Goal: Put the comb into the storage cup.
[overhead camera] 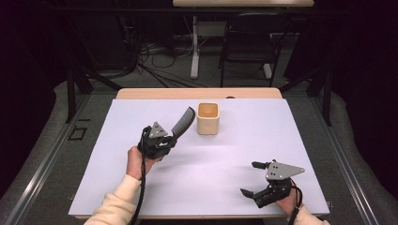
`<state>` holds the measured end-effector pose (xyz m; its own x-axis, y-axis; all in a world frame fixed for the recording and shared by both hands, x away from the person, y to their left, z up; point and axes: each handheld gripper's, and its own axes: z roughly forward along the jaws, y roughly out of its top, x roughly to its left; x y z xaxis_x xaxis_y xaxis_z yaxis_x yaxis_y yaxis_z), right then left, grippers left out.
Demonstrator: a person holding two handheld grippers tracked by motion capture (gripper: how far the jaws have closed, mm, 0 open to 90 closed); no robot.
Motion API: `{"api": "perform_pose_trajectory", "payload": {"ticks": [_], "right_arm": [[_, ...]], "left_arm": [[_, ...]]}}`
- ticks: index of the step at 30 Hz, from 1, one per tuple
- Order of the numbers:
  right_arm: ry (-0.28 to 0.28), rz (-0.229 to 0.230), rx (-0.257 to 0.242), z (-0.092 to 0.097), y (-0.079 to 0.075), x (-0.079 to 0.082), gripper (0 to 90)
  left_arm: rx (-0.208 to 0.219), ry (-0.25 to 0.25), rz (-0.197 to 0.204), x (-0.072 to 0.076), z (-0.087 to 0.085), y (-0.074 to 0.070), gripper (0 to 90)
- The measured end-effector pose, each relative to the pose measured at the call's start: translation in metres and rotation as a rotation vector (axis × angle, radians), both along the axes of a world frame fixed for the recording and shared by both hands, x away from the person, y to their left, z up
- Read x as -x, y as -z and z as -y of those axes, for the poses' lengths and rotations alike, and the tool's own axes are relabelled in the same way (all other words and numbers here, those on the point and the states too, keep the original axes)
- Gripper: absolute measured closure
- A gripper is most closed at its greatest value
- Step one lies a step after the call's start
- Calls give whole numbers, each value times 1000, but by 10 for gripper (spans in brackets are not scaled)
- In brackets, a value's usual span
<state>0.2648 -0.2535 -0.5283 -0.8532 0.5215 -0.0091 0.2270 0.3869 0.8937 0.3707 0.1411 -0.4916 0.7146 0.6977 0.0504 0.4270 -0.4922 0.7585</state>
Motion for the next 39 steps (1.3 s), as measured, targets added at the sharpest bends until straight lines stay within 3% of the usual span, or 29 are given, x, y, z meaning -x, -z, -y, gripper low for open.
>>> {"api": "perform_pose_trajectory", "payload": {"ticks": [17, 27, 39], "right_arm": [[-2, 6, -2, -1, -1, 0, 0], [-5, 0, -2, -2, -1, 0, 0], [-6, 0, -2, -3, -1, -2, 0]], "left_arm": [[5, 18, 35, -7, 18, 0, 719], [54, -2, 68, -12, 18, -11, 720], [101, -1, 79, -19, 25, -21, 719]]}}
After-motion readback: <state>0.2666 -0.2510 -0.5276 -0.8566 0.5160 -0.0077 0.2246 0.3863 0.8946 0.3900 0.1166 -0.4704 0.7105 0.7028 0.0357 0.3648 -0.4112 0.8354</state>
